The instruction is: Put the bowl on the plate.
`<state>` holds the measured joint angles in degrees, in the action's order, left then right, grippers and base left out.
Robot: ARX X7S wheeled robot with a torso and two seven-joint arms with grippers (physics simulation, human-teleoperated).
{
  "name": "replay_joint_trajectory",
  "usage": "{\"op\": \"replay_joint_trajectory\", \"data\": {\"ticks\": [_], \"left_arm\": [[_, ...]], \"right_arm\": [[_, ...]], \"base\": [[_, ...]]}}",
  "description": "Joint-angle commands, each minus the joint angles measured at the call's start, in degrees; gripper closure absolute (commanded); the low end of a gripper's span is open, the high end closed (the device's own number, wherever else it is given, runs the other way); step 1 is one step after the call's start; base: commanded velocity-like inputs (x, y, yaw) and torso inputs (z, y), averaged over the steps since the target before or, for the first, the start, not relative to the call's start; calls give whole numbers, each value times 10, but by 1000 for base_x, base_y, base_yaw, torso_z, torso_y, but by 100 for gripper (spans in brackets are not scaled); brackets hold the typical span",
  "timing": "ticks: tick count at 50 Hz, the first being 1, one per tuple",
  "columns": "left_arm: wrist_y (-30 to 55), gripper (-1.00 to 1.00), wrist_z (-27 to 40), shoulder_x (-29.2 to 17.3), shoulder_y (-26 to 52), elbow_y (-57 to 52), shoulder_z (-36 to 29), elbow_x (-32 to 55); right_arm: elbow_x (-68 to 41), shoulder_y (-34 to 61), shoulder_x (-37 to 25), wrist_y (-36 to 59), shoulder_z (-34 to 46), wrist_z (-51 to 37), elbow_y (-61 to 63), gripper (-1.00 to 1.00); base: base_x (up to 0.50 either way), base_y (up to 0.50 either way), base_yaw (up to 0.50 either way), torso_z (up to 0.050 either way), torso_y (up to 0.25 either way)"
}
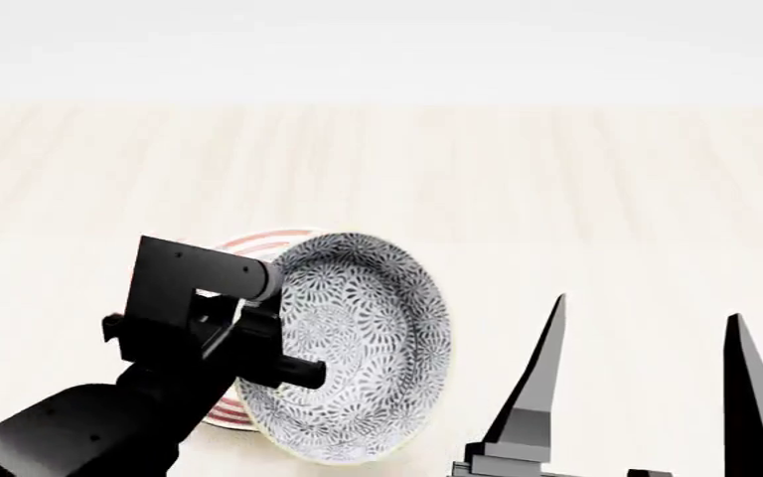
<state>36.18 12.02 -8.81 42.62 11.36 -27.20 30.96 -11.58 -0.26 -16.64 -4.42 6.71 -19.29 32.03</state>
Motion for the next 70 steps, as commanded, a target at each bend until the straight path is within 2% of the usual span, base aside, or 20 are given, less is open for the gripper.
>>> {"op": "replay_joint_trajectory", "data": {"ticks": [1,12,20,24,35,41,51,58,70], "left_arm": [[-48,100,12,31,76,126,39,-21],[-111,100,-4,70,163,319,46,-33],[-135,100,-3,86,191,388,25,-5],[-163,100,7,87,219,449,-39,79],[-217,100,25,88,254,519,-186,241],[-263,100,33,88,284,569,-307,360],[-316,100,38,88,316,615,-444,487],[-335,100,38,88,317,636,-502,550],[-312,100,24,88,297,636,-491,554]], "right_arm": [[9,0,8,-3,-9,10,-1,-100],[6,-2,5,-5,-7,10,-3,-100],[5,-4,4,-8,-4,9,-4,-100],[3,-5,3,-10,-4,9,-6,-100],[1,-6,0,-13,-2,8,-7,-100],[1,-6,-1,-15,-1,7,-11,-100],[0,-7,-3,-17,2,6,-15,-100],[-2,-6,-4,-18,3,6,-21,-100],[-8,-6,-7,-16,4,4,-18,-100]], "base": [[0,0,0,0,0],[0,0,0,0,0],[0,0,0,0,0],[0,0,0,0,0],[0,0,0,0,0],[0,0,0,0,0],[0,0,0,0,2],[0,0,0,0,0],[0,0,0,0,0]]}}
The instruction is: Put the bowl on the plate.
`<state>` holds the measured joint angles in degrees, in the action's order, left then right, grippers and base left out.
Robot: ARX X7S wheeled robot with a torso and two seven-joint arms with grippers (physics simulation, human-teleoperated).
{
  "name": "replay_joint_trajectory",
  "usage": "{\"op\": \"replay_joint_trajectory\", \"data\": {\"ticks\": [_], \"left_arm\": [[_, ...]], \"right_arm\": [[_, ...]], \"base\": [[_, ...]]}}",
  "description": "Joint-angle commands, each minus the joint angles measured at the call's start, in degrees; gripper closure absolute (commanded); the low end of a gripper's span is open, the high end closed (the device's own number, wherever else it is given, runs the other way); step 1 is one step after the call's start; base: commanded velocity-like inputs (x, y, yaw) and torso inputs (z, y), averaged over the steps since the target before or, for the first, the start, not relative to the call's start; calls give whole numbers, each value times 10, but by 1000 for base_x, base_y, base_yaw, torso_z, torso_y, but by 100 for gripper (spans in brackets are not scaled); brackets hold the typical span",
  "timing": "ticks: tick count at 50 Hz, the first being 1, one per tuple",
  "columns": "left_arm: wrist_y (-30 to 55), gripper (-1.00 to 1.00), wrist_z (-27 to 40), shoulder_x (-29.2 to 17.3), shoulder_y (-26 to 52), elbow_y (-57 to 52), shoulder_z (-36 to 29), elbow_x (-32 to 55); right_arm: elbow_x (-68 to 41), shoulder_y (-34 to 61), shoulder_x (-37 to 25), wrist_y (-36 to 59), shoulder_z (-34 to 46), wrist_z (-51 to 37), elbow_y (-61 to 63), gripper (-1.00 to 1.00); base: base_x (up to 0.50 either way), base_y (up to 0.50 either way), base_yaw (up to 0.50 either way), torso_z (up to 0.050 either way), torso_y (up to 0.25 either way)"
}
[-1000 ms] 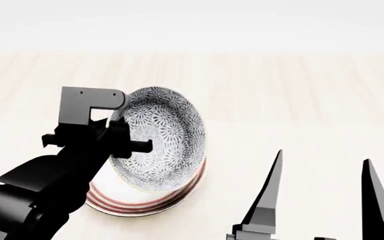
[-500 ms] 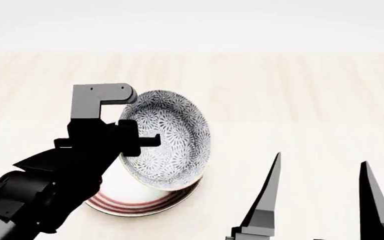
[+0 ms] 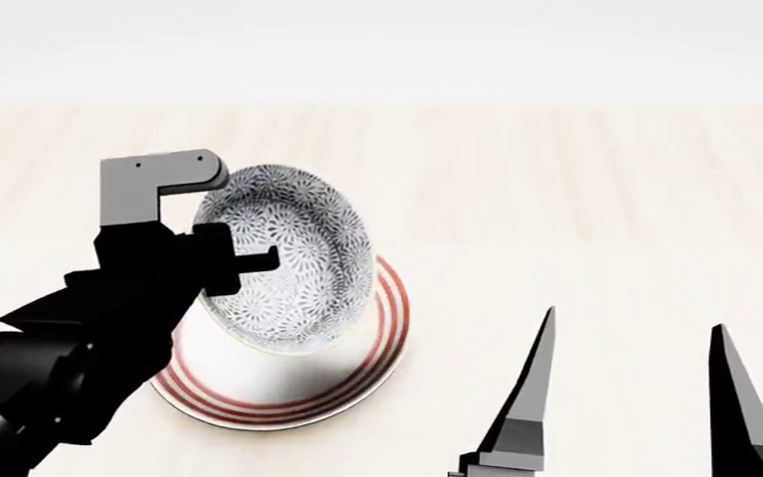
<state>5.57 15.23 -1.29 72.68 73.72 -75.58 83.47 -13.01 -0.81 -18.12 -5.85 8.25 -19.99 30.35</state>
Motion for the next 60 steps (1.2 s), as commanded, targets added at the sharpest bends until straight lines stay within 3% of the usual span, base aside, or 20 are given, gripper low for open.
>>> {"op": "replay_joint_trajectory", "data": {"ticks": [1,14,22,27,34,38,53,60], "left_arm": [[-5,100,-11,13,-5,13,-9,33],[-10,100,-29,13,-8,13,-61,101],[-21,100,-25,10,-6,13,-125,175],[-36,100,-29,10,-2,13,-210,264],[-66,100,-40,13,8,13,-397,453],[-69,100,-49,13,10,13,-453,525],[-55,100,-60,13,15,13,-542,647],[-67,100,-56,13,20,13,-554,629]], "right_arm": [[7,0,7,-1,-11,11,-1,-100],[6,-1,6,-9,-7,11,-11,-100],[5,-4,5,-11,-5,11,-11,-100],[6,-4,4,-12,-3,10,-12,-100],[5,-5,3,-12,-2,9,-11,-100],[5,-5,2,-11,-1,8,-10,-100],[4,-6,-1,-14,2,6,-9,-100],[4,-6,-2,-15,4,6,-10,-100]], "base": [[0,0,0,0,0],[0,0,0,0,0],[0,0,0,0,0],[0,0,0,0,2],[0,0,0,0,0],[0,0,0,0,0],[0,0,0,0,0],[0,0,0,0,0]]}}
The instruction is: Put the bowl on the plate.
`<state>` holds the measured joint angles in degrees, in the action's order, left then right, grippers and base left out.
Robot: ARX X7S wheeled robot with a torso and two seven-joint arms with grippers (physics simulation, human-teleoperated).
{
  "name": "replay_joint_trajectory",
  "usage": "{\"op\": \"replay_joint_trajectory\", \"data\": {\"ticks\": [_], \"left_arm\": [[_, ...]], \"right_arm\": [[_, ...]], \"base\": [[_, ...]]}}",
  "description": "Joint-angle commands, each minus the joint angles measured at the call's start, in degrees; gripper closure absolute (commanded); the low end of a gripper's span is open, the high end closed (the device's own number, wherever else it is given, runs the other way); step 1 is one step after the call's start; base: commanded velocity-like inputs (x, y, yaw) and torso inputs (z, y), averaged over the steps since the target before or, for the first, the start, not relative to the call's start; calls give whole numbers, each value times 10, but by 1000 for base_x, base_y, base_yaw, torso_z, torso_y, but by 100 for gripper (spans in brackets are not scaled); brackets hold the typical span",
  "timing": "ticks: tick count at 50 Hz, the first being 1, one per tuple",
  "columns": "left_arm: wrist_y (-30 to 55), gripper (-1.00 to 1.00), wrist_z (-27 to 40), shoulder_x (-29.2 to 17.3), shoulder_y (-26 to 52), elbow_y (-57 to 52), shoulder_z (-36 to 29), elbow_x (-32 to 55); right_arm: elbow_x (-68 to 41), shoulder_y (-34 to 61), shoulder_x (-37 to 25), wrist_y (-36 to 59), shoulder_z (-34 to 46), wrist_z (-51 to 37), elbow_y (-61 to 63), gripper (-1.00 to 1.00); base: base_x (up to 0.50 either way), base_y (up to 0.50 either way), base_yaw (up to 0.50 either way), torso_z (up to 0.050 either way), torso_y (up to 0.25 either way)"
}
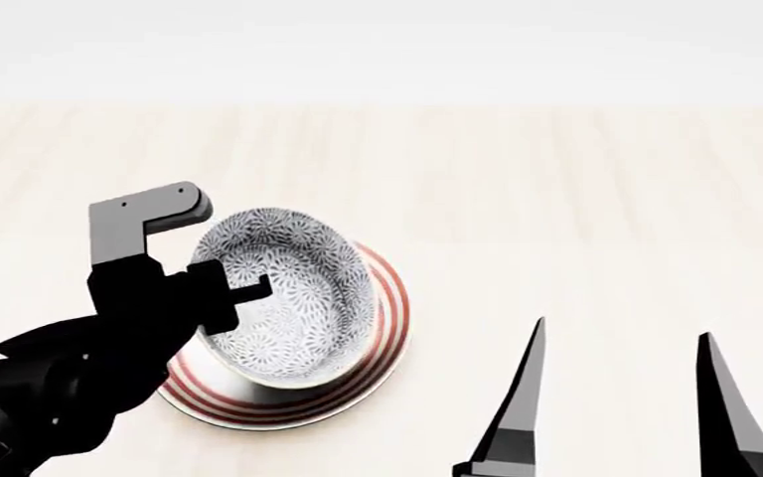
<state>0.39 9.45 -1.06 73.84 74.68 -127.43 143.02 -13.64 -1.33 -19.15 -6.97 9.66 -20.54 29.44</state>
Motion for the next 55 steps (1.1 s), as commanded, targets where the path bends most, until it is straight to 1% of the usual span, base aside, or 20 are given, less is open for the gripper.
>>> {"op": "replay_joint_trajectory", "data": {"ticks": [1,3,4,8,13,15,25,28,30,33,41,43,44,45,47,48,51,52,54,55], "left_arm": [[-19,100,4,10,12,3,-37,25],[-21,100,5,10,14,3,-33,10],[-25,-100,5,10,16,3,-30,-4],[-30,-100,10,10,22,3,-20,-34],[-41,-100,26,11,23,3,4,-111],[-38,-100,28,10,24,3,14,-122],[-47,-100,49,10,27,3,14,-176],[-60,-100,63,10,29,3,0,-201],[-61,-100,63,10,30,3,-12,-190],[-75,-100,71,10,30,3,-34,-197],[-94,-100,61,10,29,3,-68,-184],[-126,-100,61,10,23,3,-100,-175],[-156,-100,64,8,15,3,-123,-178],[-158,-100,62,8,15,3,-134,-166],[-194,-100,60,1,5,2,-145,-163],[-229,-100,84,-14,9,-30,-151,-177],[-318,-100,167,-74,60,-208,-169,-226],[-367,-100,217,-101,83,-291,-191,-268],[-409,-100,268,-124,103,-363,-213,-312],[-441,-100,304,-145,115,-421,-227,-343]], "right_arm": [[10,-1,9,-4,-9,11,-2,-100],[11,0,8,-5,-9,11,-2,-100],[10,-1,8,-5,-9,11,-2,-100],[10,-2,7,-4,-8,10,-1,-100],[9,-2,6,-3,-7,9,0,-100],[10,-2,6,-5,-6,10,-1,-100],[9,-2,4,-2,-3,8,1,-100],[8,-2,4,-5,-1,9,-2,-100],[7,-2,4,-3,-1,9,-2,-100],[5,-1,3,0,1,8,-1,-100],[5,-1,3,1,5,8,-1,-100],[5,-1,2,2,4,7,0,-100],[5,-1,2,1,4,7,-1,-100],[5,-1,2,1,5,6,-1,-100],[8,-2,3,-2,6,7,-6,-100],[10,-3,3,-2,8,6,-6,-100],[13,-2,3,-2,10,6,-6,-100],[14,-3,3,-2,12,6,-7,-100],[15,-1,3,1,13,5,-4,-100],[16,-2,3,-1,14,5,-6,-100]], "base": [[0,0,0,0,0],[0,0,0,0,0],[0,0,0,0,0],[0,0,0,0,0],[0,0,0,0,0],[0,0,0,0,0],[0,0,0,0,0],[0,0,0,0,0],[0,0,0,0,0],[0,0,0,0,0],[0,0,0,0,0],[0,0,0,0,0],[0,0,0,0,0],[0,0,0,0,0],[0,0,0,0,0],[0,0,0,0,0],[0,0,0,0,0],[0,0,0,0,0],[0,0,0,0,0],[0,0,0,0,0]]}}
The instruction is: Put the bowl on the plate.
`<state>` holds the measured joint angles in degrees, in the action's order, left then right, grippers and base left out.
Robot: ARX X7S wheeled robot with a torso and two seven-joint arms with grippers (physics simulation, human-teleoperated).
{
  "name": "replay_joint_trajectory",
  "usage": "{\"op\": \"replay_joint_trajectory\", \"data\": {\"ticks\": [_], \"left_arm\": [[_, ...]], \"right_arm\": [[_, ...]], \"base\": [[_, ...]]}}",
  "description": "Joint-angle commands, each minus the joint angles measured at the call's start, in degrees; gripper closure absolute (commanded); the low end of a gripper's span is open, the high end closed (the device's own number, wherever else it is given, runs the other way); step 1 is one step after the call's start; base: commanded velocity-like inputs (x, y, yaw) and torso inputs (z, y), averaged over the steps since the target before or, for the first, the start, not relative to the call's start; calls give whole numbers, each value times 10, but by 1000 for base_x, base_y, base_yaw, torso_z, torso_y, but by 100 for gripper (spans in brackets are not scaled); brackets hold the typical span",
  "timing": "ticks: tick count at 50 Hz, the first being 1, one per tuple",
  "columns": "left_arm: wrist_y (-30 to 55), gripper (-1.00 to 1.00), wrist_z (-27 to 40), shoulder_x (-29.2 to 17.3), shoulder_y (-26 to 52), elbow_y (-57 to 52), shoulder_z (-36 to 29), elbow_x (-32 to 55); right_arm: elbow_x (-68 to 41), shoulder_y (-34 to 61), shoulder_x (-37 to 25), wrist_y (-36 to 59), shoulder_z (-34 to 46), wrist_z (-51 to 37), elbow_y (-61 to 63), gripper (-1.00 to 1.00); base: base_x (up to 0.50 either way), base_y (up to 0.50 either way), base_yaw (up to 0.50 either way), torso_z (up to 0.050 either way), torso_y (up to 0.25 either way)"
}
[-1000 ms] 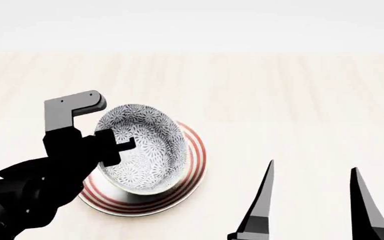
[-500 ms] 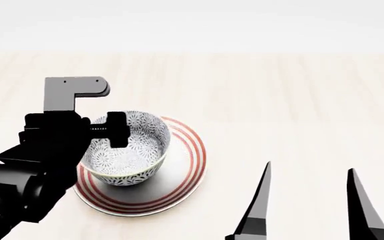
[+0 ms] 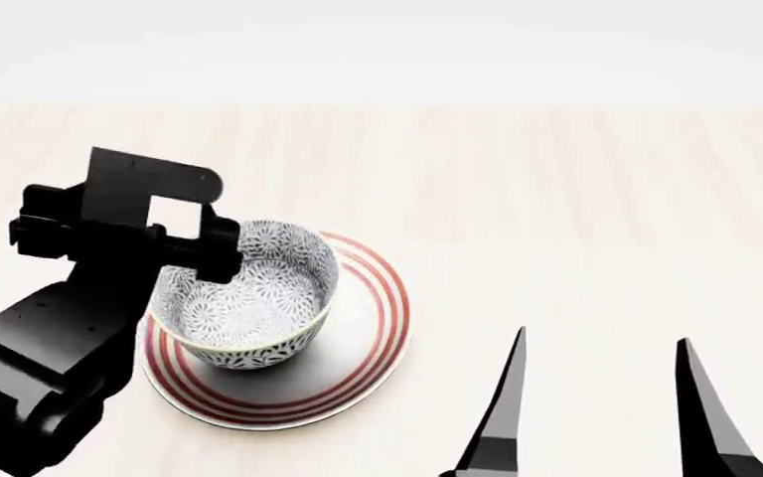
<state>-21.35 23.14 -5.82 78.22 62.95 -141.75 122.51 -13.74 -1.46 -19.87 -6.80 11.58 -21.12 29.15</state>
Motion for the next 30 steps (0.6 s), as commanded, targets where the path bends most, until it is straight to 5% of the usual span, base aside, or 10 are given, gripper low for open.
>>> {"op": "replay_joint_trajectory", "data": {"ticks": [1,12,21,30], "left_arm": [[-241,-100,186,-107,78,-331,-91,-158],[-378,-100,418,-209,48,-492,-137,-382],[-375,-100,599,-281,-27,-523,-71,-603],[-362,-100,665,-305,-88,-512,-2,-716]], "right_arm": [[18,0,11,-2,-4,11,-4,-100],[25,-2,11,-5,5,11,-9,-100],[35,-5,13,-13,16,13,-20,-100],[37,-7,13,-13,24,13,-23,-100]], "base": [[0,0,0,0,0],[0,0,0,0,0],[0,0,0,0,0],[0,0,0,0,0]]}}
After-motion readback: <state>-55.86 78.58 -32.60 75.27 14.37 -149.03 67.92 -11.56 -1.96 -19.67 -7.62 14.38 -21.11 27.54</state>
